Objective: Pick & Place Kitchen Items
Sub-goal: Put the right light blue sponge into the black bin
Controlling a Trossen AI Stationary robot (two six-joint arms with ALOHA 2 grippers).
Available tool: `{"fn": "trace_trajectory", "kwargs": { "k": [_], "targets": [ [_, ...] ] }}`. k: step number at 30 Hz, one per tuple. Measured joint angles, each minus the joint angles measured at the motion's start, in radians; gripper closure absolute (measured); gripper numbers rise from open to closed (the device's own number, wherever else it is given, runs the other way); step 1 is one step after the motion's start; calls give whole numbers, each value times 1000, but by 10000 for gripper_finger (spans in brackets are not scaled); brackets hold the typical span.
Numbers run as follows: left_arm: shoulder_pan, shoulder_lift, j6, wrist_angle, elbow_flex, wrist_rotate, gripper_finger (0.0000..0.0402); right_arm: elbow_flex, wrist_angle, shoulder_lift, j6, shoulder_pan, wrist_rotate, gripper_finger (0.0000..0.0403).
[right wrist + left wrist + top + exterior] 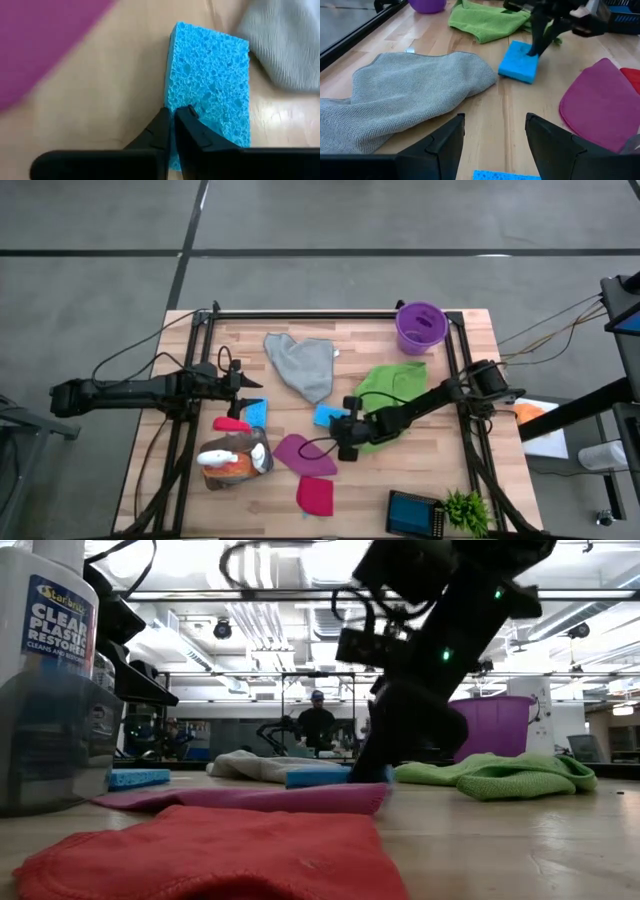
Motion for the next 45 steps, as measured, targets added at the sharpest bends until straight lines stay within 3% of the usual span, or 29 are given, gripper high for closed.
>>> {"fn": "trace_trajectory", "kwargs": {
  "k": [12,16,23,29,34,38,42,45],
  "targets": [
    [0,0,0,-5,0,0,187,-12,244,-145,-162,120,-5,385],
    [1,0,0,-9,0,0,187,-91,508,-174,-269,157,-51,385],
    [1,0,0,-20,0,0,187,-346,1208,-167,-383,193,-242,385],
    [1,0,0,-21,0,0,187,-525,1408,-189,-369,241,-231,385],
    [1,0,0,-22,0,0,187,-577,1398,-234,-345,348,-122,385],
    [1,0,0,-26,0,0,187,-556,1242,-319,-342,466,11,385],
    [1,0,0,-26,0,0,187,-449,822,-433,-237,593,178,385],
    [1,0,0,-29,0,0,187,-298,395,-486,-47,678,277,385]
  ]
}}
